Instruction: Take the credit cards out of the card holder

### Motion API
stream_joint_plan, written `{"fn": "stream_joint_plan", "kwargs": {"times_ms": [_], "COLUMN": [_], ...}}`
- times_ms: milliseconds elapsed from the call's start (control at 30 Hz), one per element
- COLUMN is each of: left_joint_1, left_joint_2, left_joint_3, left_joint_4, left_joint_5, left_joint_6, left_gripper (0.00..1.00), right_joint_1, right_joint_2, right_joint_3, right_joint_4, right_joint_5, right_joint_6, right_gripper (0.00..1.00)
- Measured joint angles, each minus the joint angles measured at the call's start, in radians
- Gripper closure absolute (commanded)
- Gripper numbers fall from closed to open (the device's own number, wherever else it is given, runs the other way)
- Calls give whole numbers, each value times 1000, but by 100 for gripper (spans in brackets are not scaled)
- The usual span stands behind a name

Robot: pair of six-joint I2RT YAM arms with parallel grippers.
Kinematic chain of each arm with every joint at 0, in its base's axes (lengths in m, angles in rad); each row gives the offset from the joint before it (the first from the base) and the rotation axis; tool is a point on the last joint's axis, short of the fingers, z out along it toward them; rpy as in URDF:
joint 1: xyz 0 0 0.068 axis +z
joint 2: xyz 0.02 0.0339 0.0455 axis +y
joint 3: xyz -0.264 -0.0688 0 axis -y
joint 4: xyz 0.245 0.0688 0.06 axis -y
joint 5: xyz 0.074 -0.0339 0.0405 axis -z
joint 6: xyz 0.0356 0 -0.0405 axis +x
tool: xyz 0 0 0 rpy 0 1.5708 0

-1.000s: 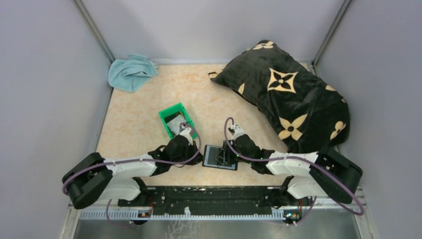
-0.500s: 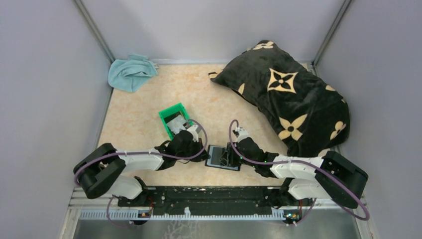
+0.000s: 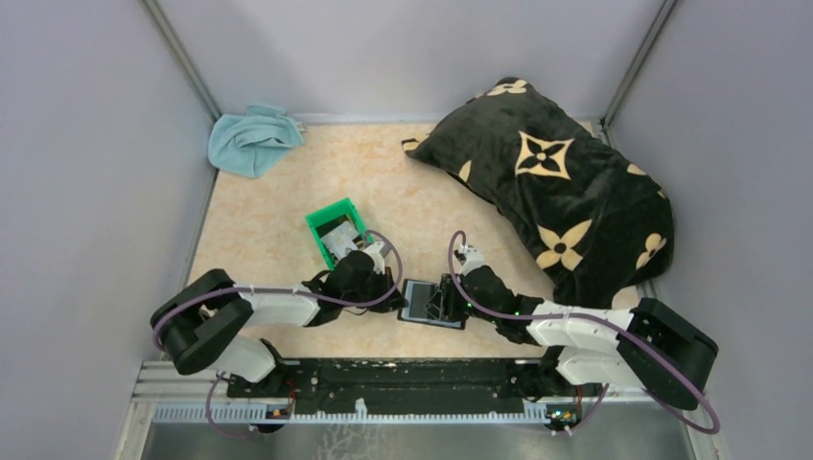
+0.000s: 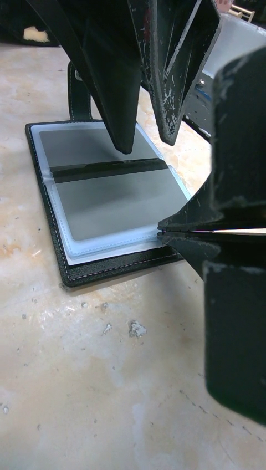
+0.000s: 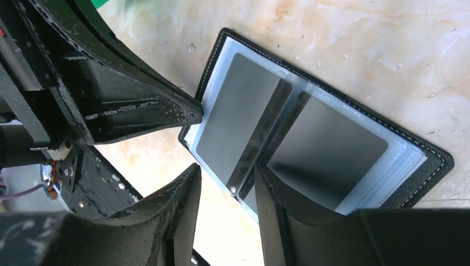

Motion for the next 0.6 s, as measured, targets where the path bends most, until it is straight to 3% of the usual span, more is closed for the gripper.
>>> {"fn": "stream_joint_plan", "kwargs": {"times_ms": [467, 600], "left_joint_1": [5, 5], "left_joint_2": [55, 60], "left_joint_3": [1, 1], "left_joint_4": [79, 86], "left_joint_5": [47, 47], "left_joint_6": [-21, -23], "left_gripper": [100, 100], "right_joint_1": [-23, -38], "right_joint_2": [26, 42], "right_joint_3": [-40, -66], "right_joint_4": [78, 145], "right_joint_5": [-35, -64], "right_joint_6": [19, 25], "right_gripper": [59, 64]}}
